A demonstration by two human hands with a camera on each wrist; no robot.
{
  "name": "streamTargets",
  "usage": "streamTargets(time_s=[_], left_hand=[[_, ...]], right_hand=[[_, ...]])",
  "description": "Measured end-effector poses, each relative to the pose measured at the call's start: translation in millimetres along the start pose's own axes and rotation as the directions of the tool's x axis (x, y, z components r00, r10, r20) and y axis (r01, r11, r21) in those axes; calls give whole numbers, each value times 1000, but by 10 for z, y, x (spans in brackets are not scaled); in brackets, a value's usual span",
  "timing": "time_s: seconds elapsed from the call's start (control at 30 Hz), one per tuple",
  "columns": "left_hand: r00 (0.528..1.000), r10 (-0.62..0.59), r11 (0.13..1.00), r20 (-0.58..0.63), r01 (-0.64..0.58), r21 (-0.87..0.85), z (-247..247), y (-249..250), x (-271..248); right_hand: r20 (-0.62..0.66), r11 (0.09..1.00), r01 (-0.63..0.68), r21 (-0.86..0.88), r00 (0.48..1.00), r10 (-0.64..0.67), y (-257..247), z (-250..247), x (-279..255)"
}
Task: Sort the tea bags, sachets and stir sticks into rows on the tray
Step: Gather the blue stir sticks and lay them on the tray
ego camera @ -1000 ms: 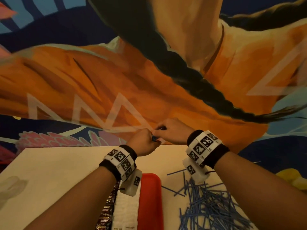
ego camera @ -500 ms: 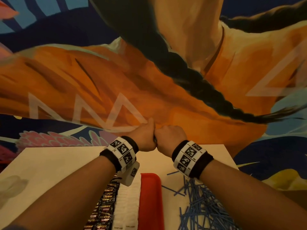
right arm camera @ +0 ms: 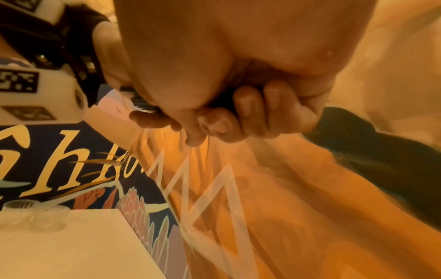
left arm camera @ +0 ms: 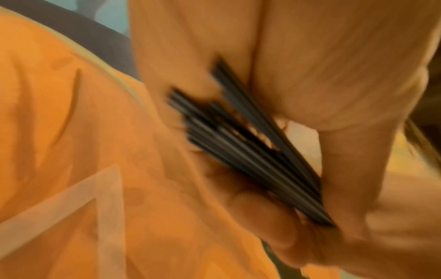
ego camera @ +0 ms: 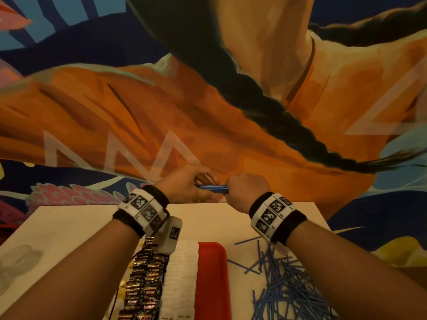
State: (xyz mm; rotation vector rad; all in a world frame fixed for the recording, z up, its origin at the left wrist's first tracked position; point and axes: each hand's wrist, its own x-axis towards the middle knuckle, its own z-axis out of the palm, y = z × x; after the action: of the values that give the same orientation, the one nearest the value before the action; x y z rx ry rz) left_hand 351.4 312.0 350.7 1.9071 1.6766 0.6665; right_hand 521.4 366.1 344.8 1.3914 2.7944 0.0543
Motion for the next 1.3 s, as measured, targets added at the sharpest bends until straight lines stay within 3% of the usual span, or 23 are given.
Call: streamTargets(time_s=[0.07,0.2,0.4,0.47,0.53,0.63,0.7,0.73,0.8,0.83,0.9,0.93,1.03,1.1,1.17,1.2,1.27,1.3], left_hand=[[996,1,985,-91,-16,-170,-5,-95,-60],[962,-117,811,-247,-52,-583,199,-178,-124],[943,-182,712,-278,-68,-698,328,-174,-82],[944,-179,713,-279,-71,-698,293,-174,-100],[943,-159,730,-294,-88,-678,257,-190,-119],[937,-154,729,-312,-105,-676,217,-225,-135],[936,-159,730,-315,-103,-676,208,-221,-130],[937,-154,728,-313,-106,-677,214,-205,-126],[939,-149,717,-311,-114,-688,235,-177,-111],[937,-154,713,-314,-114,-691,246,-167,-100],[932,-160,716,-324,-117,-688,268,-153,-81],[933,-152,717,-325,-122,-686,287,-144,-69],[935,-127,700,-331,-151,-698,355,-99,-56],[936,-122,703,-331,-154,-695,365,-100,-58],[940,-88,753,-329,-154,-640,325,-123,-90],[942,-69,785,-328,-152,-600,297,-135,-110],[947,-61,807,-315,-139,-573,256,-156,-134],[951,-67,795,-302,-132,-592,260,-157,-143]], right_hand=[[-14,1000,-23,16,1000,23,31,-31,8],[-52,999,-41,21,998,42,17,-77,22],[-100,999,-34,3,994,34,-16,-89,-19],[-83,997,2,77,997,5,11,-94,-32],[-44,965,50,256,998,-40,96,-96,-36],[-129,777,127,616,990,-59,271,-41,-17],[-201,500,133,856,976,84,295,28,15],[-161,323,108,940,977,142,269,60,34],[-55,34,51,998,985,162,179,109,67],[-36,-45,44,998,985,166,131,113,69],[-38,-121,59,991,985,171,48,112,67],[-49,-117,70,991,984,172,12,119,72],[-119,41,113,993,970,212,-81,161,100],[-139,82,125,989,972,191,-72,198,108],[-111,88,107,990,993,36,10,187,69],[-64,145,77,986,993,-95,57,146,33],[75,443,71,894,950,-302,119,25,-38],[130,597,94,796,938,-321,123,-11,-48]])
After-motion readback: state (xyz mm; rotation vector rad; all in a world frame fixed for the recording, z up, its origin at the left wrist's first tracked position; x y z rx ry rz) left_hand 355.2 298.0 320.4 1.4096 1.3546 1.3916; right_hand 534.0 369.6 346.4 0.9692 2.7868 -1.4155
